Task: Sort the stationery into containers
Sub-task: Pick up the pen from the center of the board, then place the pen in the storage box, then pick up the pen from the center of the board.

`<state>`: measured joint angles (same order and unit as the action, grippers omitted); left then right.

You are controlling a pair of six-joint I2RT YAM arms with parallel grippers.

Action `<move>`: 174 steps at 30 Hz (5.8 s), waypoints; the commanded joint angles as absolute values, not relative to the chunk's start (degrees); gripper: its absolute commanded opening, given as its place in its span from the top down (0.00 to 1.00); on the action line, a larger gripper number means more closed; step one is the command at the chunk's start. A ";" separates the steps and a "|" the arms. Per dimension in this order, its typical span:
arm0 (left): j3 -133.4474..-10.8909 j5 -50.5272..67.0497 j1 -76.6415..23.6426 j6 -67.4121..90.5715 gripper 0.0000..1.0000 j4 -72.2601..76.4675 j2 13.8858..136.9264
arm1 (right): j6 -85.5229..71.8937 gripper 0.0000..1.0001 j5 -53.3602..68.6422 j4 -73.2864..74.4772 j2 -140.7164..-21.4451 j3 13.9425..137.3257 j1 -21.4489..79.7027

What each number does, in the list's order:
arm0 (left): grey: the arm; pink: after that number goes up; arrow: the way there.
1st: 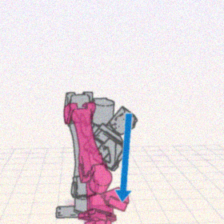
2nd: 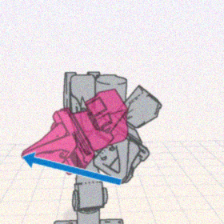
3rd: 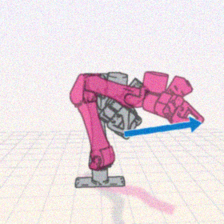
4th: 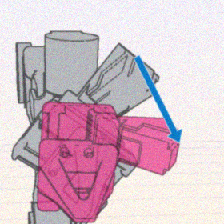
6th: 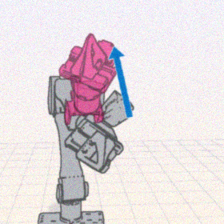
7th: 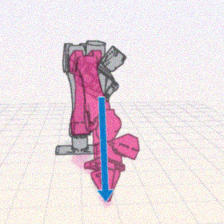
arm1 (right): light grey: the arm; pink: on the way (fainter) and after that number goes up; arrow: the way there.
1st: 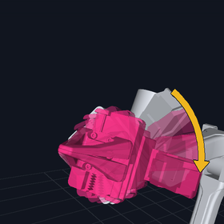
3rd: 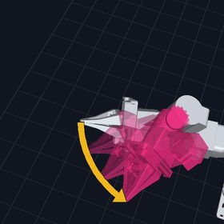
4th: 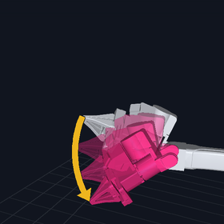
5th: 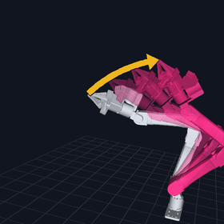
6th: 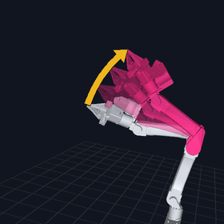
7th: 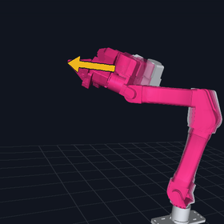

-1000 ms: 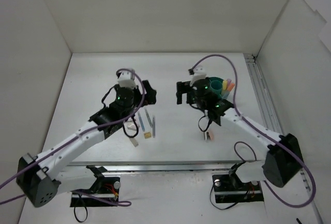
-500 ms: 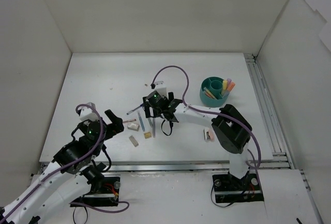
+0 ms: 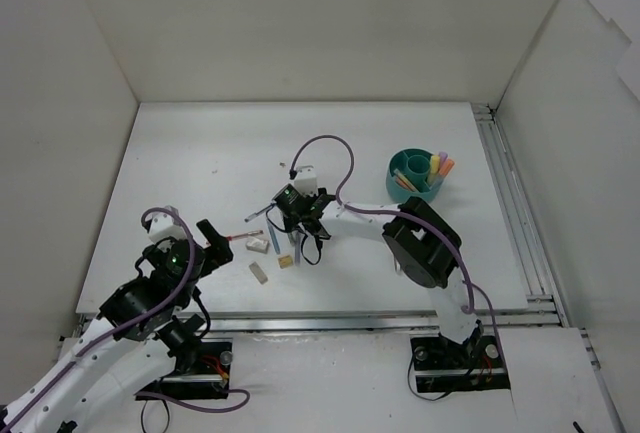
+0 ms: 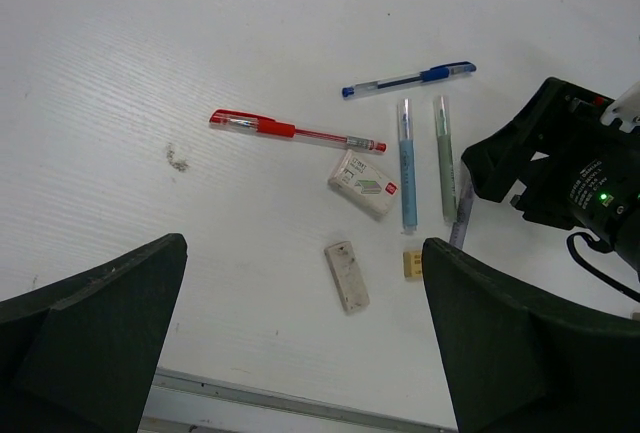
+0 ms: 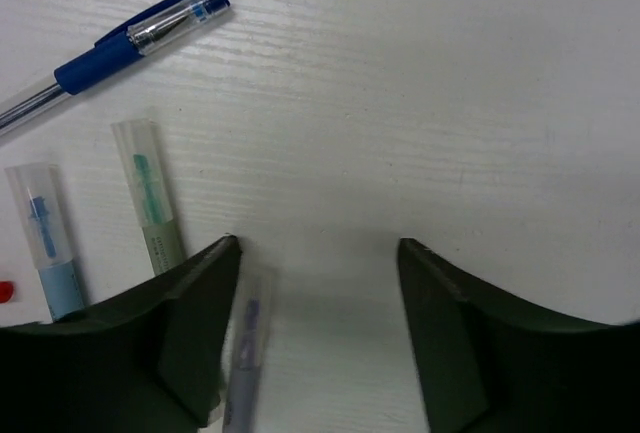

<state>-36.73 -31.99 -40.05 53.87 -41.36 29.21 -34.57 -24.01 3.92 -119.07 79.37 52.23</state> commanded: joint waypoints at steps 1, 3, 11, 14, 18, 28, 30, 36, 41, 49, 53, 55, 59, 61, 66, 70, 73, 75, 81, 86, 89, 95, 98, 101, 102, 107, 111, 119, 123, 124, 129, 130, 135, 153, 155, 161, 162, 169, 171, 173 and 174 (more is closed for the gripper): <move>-37.71 -34.10 -39.73 54.76 0.00 -41.40 29.18 | -35.86 0.45 -25.40 6.50 -118.83 80.25 53.26; -37.53 -34.10 -39.73 54.84 0.00 -41.22 29.00 | -36.73 0.74 -25.05 6.77 -117.69 78.23 53.44; -37.44 -32.52 -39.73 54.05 0.00 -38.50 30.14 | -37.53 0.54 -24.44 7.12 -112.59 73.65 53.44; -38.23 -31.99 -39.73 53.97 0.00 -38.23 31.98 | -38.40 0.52 -24.09 8.87 -112.24 73.30 53.44; -38.93 -31.20 -39.73 53.44 0.00 -38.06 33.48 | -39.37 0.61 -22.33 11.24 -110.74 72.42 53.88; -39.29 -29.27 -39.73 51.42 0.00 -35.95 35.24 | -45.16 1.00 -18.98 12.75 -110.66 71.90 54.58; -39.11 -29.18 -39.73 50.72 0.00 -35.77 35.33 | -46.14 1.00 -21.17 12.74 -110.48 71.63 54.58; -39.64 -29.09 -39.73 50.10 0.00 -35.42 34.72 | -42.11 1.00 -28.37 10.03 -106.27 73.21 54.58; -39.73 -28.21 -39.73 48.96 0.00 -33.67 34.45 | -24.28 1.00 -27.01 -15.37 -92.04 62.87 50.29; -40.78 -27.07 -39.20 48.43 0.00 -29.10 38.92 | 11.39 1.00 -7.94 -41.64 -75.86 46.78 34.29; -41.75 -27.07 -38.67 47.99 0.00 -27.16 41.92 | 13.71 1.00 3.56 -43.68 -76.20 46.23 24.10; -42.27 -26.54 -38.67 47.55 0.00 -25.67 43.76 | 14.50 1.00 10.07 -43.86 -77.86 46.93 19.00; -43.76 -25.05 -37.62 47.02 0.00 -24.00 47.37 | 18.80 1.00 18.53 -43.77 -77.78 46.50 13.02; -44.38 -24.35 -37.09 47.02 0.00 -23.47 49.21 | 21.96 1.00 22.66 -43.68 -77.17 45.36 11.61; -43.94 -21.72 -36.48 46.50 0.00 -19.52 51.24 | 22.14 1.00 33.28 -43.77 -77.25 44.47 5.80; -44.56 -21.09 -36.47 45.97 0.00 -19.42 52.12 | 24.43 0.99 34.89 -43.86 -80.15 44.30 5.01; -44.03 -21.27 -36.47 46.23 0.00 -19.34 51.59 | 24.87 0.98 35.77 -43.86 -81.03 45.08 3.87; -43.07 -21.27 -35.95 46.23 0.00 -18.37 50.72 | 24.79 0.98 37.60 -43.77 -81.73 46.40 3.52; -41.57 -21.62 -35.95 46.67 0.00 -17.31 49.31 | 26.80 0.96 43.32 -43.59 -84.37 48.78 2.99; -41.48 -22.85 -35.95 47.02 0.00 -18.36 48.43 | 27.86 0.92 45.88 -43.77 -84.82 47.73 2.20; -41.22 -23.11 -35.95 47.11 0.00 -18.28 47.99 | 27.95 0.91 45.97 -43.59 -84.99 47.20 1.59; -40.87 -23.55 -35.95 47.81 0.00 -18.19 48.16 | 26.28 0.77 48.43 -43.59 -84.20 45.97 0.79; -40.87 -23.55 -35.95 47.90 0.00 -17.84 48.60 | 25.76 0.74 48.43 -43.68 -83.94 45.27 -1.32; -41.04 -23.55 -35.95 47.90 0.00 -17.67 48.95 | 24.79 0.65 49.22 -43.68 -83.76 44.83 -1.58; -41.04 -23.47 -35.95 47.73 0.00 -17.67 49.13 | 24.52 0.62 49.39 -43.68 -83.67 44.74 -1.58; -42.01 -22.68 -35.95 46.85 0.00 -16.97 50.01 | 22.33 0.46 49.13 -43.68 -78.94 44.12 -1.58; -44.72 -21.10 -35.95 45.18 0.00 -15.38 54.74 | 15.49 0.02 45.28 -43.77 -72.70 44.03 -1.32; -56.41 -12.76 -34.19 40.52 0.00 -13.10 74.86 | -5.87 0.02 23.23 -42.98 -55.84 38.68 1.67; -62.57 -6.51 -34.19 39.99 0.00 -13.45 82.52 | -8.43 0.02 18.99 -39.91 -50.37 35.77 2.19; -62.84 -5.02 -34.19 40.43 0.00 -13.36 84.62 | -8.79 0.02 16.98 -38.25 -49.23 36.12 2.02; -67.22 -4.57 -34.19 42.63 0.00 -14.32 91.22 | -10.37 0.02 12.57 -23.31 -50.36 41.65 2.29; -68.45 -4.40 -34.80 42.71 0.00 -15.02 94.01 | -10.37 0.02 12.48 -22.16 -50.80 42.88 2.29; -74.00 -5.53 -35.33 43.85 0.08 -19.76 101.06 | -10.64 0.02 10.29 -20.92 -51.06 42.45 2.46; -77.34 -11.25 -36.39 47.37 0.24 -22.94 108.19 | -8.70 0.02 7.21 -19.25 -51.06 42.36 2.55; -77.78 -11.25 -36.39 47.37 0.32 -22.94 108.63 | -8.70 0.02 7.12 -19.16 -51.06 42.45 2.46; -77.61 -10.99 -36.39 46.67 0.76 -21.89 109.60 | -8.96 0.02 6.85 -18.63 -50.36 42.10 2.55; -77.00 -10.81 -36.39 46.32 0.80 -21.36 109.43 | -9.05 0.02 7.12 -18.63 -50.36 42.10 2.46; -77.17 -10.11 -37.00 43.69 1.00 -19.08 108.37 | -10.37 0.02 8.35 -17.58 -48.26 41.40 2.64; -77.26 -9.58 -37.53 42.63 1.00 -18.20 108.28 | -10.55 0.02 8.61 -17.05 -47.03 41.13 2.46; -77.17 -6.34 -37.53 38.17 1.00 -14.87 107.49 | -10.98 0.02 8.61 -16.70 -45.10 40.43 2.55; -76.65 -3.80 -38.14 35.01 1.00 -12.68 107.14 | -11.25 0.02 8.70 -17.22 -44.57 40.08 2.46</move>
